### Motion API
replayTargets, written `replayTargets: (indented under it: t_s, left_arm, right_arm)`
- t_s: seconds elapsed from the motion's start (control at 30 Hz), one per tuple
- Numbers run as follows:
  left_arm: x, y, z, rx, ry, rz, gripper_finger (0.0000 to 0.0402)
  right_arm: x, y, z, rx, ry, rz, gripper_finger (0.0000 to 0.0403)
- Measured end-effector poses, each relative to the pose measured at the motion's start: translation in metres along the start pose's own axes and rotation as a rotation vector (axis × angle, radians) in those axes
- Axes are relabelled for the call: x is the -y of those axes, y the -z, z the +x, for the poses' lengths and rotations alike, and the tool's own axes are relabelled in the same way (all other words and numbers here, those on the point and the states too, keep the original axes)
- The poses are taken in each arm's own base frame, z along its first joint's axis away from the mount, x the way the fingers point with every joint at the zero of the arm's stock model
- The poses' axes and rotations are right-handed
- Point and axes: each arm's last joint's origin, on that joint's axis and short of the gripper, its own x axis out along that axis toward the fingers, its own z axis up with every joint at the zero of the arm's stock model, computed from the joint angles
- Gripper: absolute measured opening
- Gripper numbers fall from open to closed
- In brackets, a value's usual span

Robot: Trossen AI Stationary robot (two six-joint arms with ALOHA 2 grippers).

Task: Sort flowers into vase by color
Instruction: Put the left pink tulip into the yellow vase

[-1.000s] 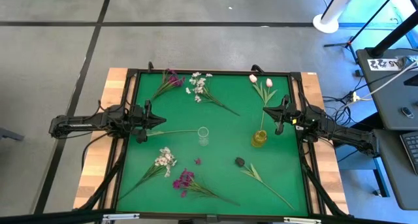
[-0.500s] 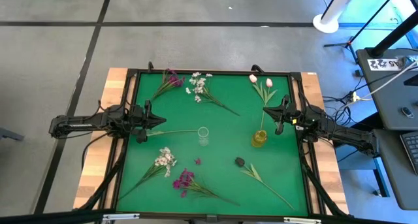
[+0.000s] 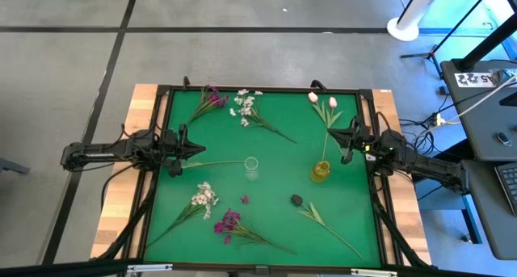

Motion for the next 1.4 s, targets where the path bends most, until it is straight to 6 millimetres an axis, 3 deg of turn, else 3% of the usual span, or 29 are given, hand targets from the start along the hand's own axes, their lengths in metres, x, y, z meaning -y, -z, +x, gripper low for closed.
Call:
replayTargets:
  t_s: [0.17, 0.33, 0.53, 0.67, 0.9, 1.0, 1.1, 1.27, 1.4]
  left_arm:
    - [0.000, 0.000, 0.000, 0.000, 0.000, 0.000, 0.0000]
    - [0.000, 0.000, 0.000, 0.001, -0.001, 0.000, 0.0000]
    - [0.000, 0.000, 0.000, 0.000, 0.000, 0.000, 0.0000]
    - [0.000, 0.000, 0.000, 0.000, -0.001, 0.000, 0.0000]
    - [0.000, 0.000, 0.000, 0.000, 0.000, 0.000, 0.0000]
    - [0.000, 0.000, 0.000, 0.000, 0.000, 0.000, 0.0000]
    - [0.000, 0.000, 0.000, 0.000, 0.000, 0.000, 0.0000]
    - [0.000, 0.000, 0.000, 0.000, 0.000, 0.000, 0.0000]
    - [0.000, 0.000, 0.000, 0.000, 0.000, 0.000, 0.0000]
  right_arm:
    - [-0.003, -0.045, -0.007, 0.064, -0.051, 0.028, 0.0001]
    - [-0.004, -0.086, -0.005, -0.072, -0.008, 0.047, 0.0001]
    - [0.001, -0.114, 0.020, -0.362, 0.246, 0.051, 0.0001]
    - [0.006, -0.112, 0.041, -0.574, 0.452, -0.008, 0.0001]
    - [0.018, -0.077, 0.071, -0.881, 0.630, -0.034, 0.0022]
    - [0.028, -0.070, 0.085, -0.894, 0.591, 0.009, 0.0055]
    - [0.040, -0.076, 0.095, -0.804, 0.496, 0.076, 0.0083]
    - [0.070, -0.081, 0.091, -0.739, 0.469, 0.203, 0.0107]
    - [0.091, -0.068, 0.075, -0.899, 0.592, 0.262, 0.0111]
